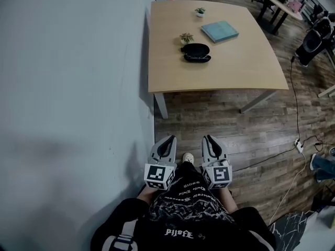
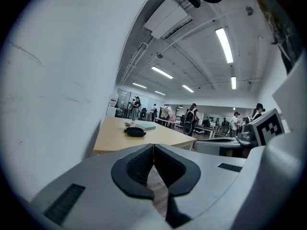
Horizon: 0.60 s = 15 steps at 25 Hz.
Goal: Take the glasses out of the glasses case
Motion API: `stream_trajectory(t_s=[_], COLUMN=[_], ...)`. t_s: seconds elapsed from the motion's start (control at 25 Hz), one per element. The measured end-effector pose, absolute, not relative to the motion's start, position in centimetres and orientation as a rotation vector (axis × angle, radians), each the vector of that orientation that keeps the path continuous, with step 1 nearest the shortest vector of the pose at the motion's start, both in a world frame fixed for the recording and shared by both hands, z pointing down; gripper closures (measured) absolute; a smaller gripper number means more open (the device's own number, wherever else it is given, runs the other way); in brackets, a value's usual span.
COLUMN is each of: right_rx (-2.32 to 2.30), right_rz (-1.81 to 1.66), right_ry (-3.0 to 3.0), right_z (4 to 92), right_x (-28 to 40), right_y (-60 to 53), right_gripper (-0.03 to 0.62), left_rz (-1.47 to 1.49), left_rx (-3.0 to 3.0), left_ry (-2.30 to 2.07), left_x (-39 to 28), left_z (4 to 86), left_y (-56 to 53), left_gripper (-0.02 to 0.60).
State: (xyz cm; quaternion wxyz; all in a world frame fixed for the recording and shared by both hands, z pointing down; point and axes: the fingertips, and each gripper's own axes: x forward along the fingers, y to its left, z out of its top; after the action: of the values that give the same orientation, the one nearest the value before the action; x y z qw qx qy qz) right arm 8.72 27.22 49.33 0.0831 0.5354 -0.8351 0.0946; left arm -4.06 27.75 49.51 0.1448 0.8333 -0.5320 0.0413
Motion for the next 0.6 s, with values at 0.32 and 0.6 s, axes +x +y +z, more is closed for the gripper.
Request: stream_trajectory(t_s=[0.32,0.6], right_rx=[1.605,1.563], right_rz=[0.285,0.304], right_ry=[-2.513,-2.524], right_z=[49.0,49.7], right_x=[9.2,9.0], right_y=[27.5,27.0], right_gripper=[0.385,0.31], left_rz=[0.081,0.117], left_rx=[2.355,2.304], left_ry=[-1.477,-1.507], left_x=[-4.0,-4.2], left_z=[49.9,50.7], left_y=[27.8,27.4], left_gripper=[0.337,0.327])
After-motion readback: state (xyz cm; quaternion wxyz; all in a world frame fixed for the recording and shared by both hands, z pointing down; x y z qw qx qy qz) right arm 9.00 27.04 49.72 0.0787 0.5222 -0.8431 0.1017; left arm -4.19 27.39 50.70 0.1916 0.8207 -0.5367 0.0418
